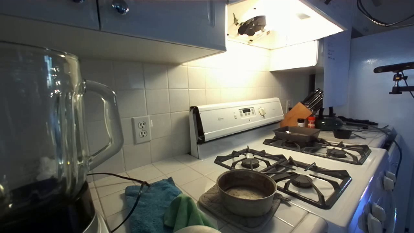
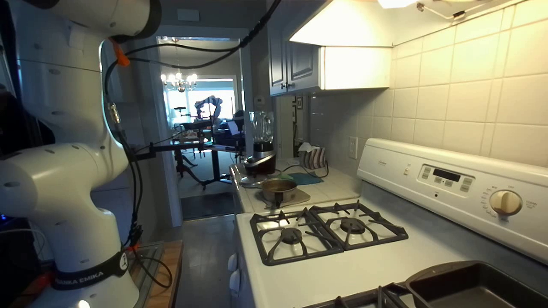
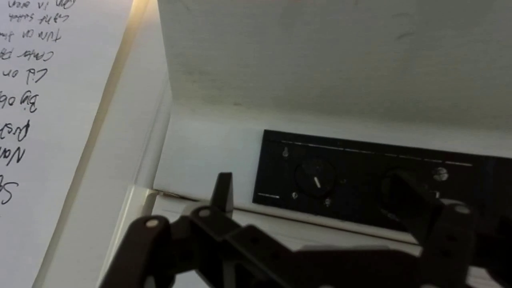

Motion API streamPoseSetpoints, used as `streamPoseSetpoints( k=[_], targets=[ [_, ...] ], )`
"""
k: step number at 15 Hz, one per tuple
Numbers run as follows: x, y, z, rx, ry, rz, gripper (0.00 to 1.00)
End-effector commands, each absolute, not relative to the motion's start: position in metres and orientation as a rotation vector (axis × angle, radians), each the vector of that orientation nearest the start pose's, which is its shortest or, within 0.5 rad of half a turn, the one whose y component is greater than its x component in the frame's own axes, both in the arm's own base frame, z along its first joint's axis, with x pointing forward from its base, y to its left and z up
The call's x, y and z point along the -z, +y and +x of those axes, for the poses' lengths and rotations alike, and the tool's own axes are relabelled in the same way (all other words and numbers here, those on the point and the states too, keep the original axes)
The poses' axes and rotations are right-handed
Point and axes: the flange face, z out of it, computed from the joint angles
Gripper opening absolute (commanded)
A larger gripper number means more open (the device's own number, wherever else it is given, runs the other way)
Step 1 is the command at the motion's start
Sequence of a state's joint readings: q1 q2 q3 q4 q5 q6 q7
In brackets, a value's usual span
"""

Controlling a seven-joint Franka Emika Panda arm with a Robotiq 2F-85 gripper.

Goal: Turn off the light

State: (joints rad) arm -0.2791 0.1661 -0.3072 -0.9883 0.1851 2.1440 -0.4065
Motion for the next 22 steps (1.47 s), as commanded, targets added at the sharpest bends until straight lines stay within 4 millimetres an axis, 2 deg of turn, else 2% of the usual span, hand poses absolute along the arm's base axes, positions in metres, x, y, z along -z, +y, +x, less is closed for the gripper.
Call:
streamPoseSetpoints(
  k=[1,3,4,5,8,9,10,12,14,16,17,19,22],
  targets=[
    [-0.884,-0.302,0.511,1.590,0.234,-3.077,1.00],
    [-0.883,-0.306,0.512,1.594,0.242,-3.079,0.89],
    [-0.883,-0.307,0.513,1.597,0.243,-3.079,0.71],
    [-0.883,-0.308,0.514,1.603,0.238,-3.077,0.69],
    [-0.882,-0.308,0.518,1.612,0.217,-3.070,0.48],
    [-0.882,-0.308,0.519,1.611,0.206,-3.068,0.47],
    [-0.882,-0.306,0.520,1.603,0.193,-3.067,0.52],
    [-0.882,-0.305,0.521,1.595,0.182,-3.069,0.75],
    [-0.881,-0.307,0.522,1.596,0.179,-3.074,0.83],
    [-0.880,-0.309,0.523,1.595,0.180,-3.075,0.83],
    [-0.879,-0.310,0.524,1.595,0.176,-3.075,0.76],
    [-0.879,-0.309,0.525,1.593,0.165,-3.072,0.53],
    [-0.881,-0.307,0.524,1.587,0.143,-3.067,0.31]
  ],
)
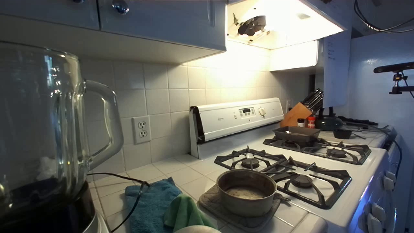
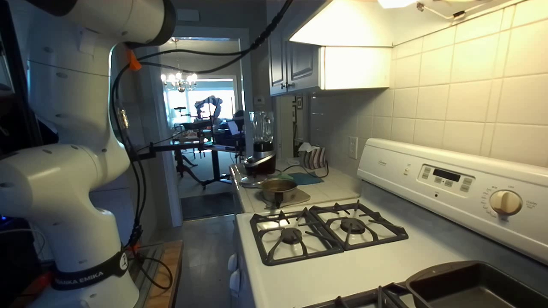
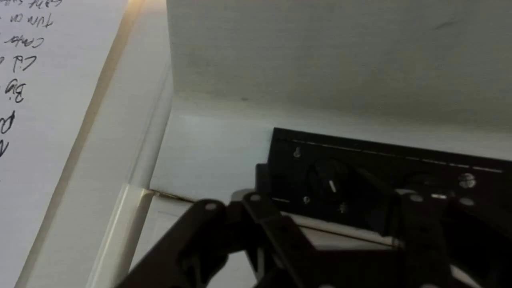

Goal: Turn off the light

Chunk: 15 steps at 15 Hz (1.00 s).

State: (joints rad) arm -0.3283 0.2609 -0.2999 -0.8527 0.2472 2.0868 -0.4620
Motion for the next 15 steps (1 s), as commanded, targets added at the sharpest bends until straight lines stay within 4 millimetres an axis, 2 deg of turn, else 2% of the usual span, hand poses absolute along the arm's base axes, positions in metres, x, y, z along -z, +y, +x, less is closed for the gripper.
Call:
streamPoseSetpoints(
  k=[1,4,5,6,9,15],
  targets=[
    [-0.8813,-0.3057,0.5237,1.581,0.136,-3.064,0.24],
    [-0.8782,-0.3041,0.5258,1.552,0.117,-3.057,0.04],
    [-0.8780,-0.3047,0.5253,1.546,0.113,-3.062,0.02],
    [-0.8781,-0.3051,0.5252,1.547,0.108,-3.064,0.05],
    [-0.8793,-0.3062,0.5248,1.559,0.080,-3.077,0.05],
    [-0.8779,-0.3077,0.5244,1.569,-0.128,-3.117,0.05]
  ],
)
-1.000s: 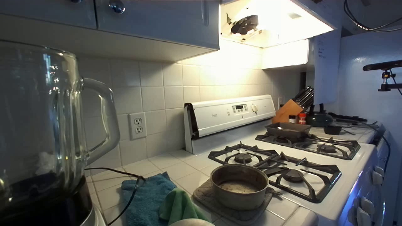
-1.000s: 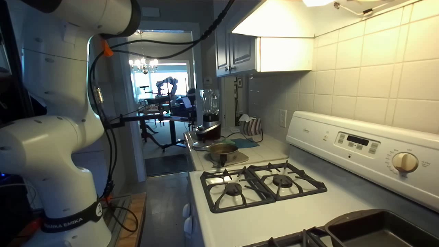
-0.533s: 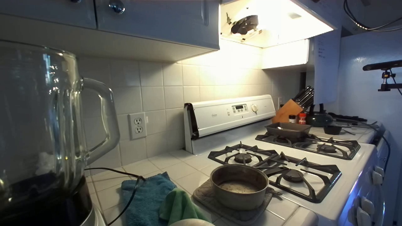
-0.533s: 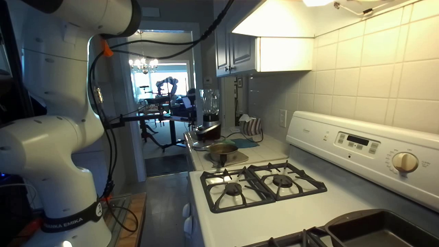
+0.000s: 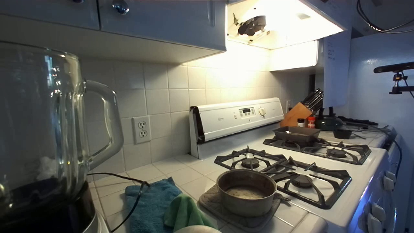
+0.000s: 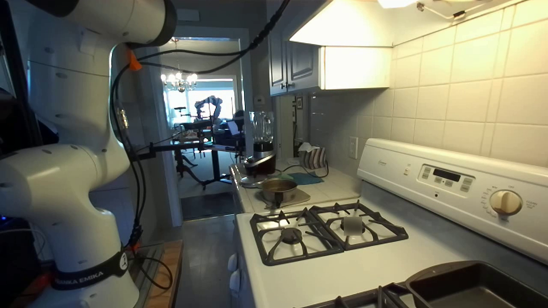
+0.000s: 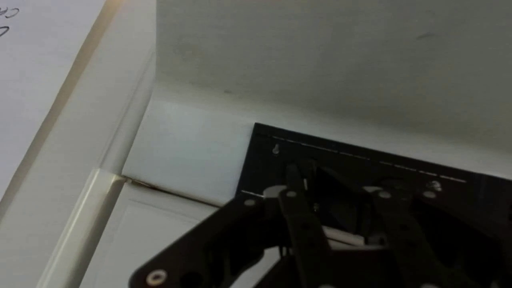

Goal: Turn off the light

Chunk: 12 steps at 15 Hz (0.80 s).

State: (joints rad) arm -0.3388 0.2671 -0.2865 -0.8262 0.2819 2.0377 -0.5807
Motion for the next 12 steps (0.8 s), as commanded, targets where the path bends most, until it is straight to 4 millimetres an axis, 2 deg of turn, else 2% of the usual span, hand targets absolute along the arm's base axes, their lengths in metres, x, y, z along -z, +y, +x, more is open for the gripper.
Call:
streamPoseSetpoints(
  k=[1,12],
  targets=[
    [-0.8780,-0.3075,0.5246,1.572,-0.165,-3.121,0.05],
    [-0.8761,-0.3116,0.5248,1.617,-0.500,-3.139,0.05]
  ],
)
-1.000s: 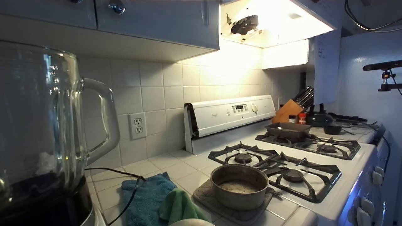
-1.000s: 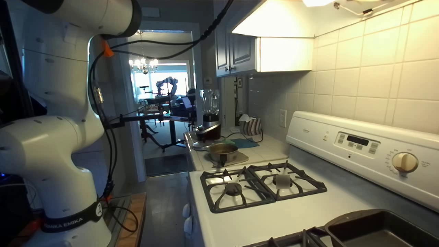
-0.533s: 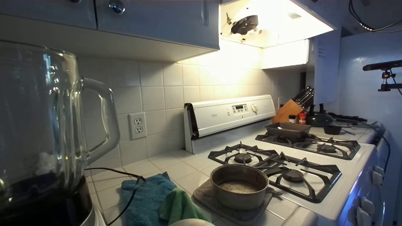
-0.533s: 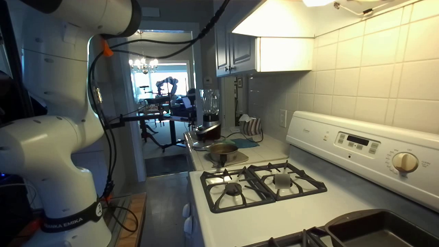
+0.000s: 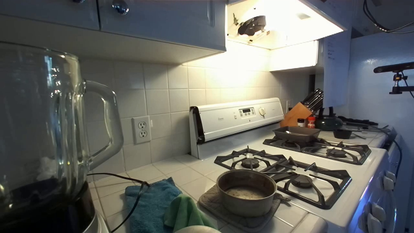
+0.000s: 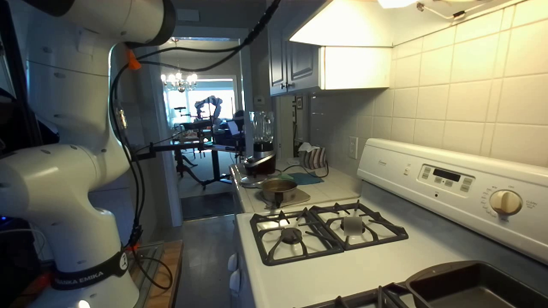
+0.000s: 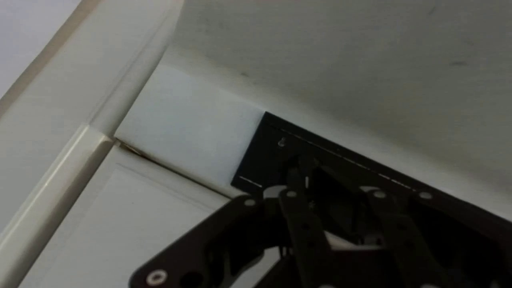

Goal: Turn off the light

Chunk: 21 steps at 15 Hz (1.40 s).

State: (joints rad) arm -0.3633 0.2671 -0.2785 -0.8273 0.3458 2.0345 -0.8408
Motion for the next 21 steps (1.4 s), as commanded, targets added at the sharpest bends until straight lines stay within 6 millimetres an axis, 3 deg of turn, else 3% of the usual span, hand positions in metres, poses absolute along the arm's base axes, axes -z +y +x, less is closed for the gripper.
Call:
streamPoseSetpoints(
  k=[1,11,21],
  targets=[
    [-0.877,-0.312,0.525,1.636,-0.531,-3.148,0.05],
    [-0.869,-0.314,0.525,1.672,-0.845,-3.177,0.05],
    [-0.854,-0.308,0.512,1.758,-1.110,-3.157,0.05]
  ],
)
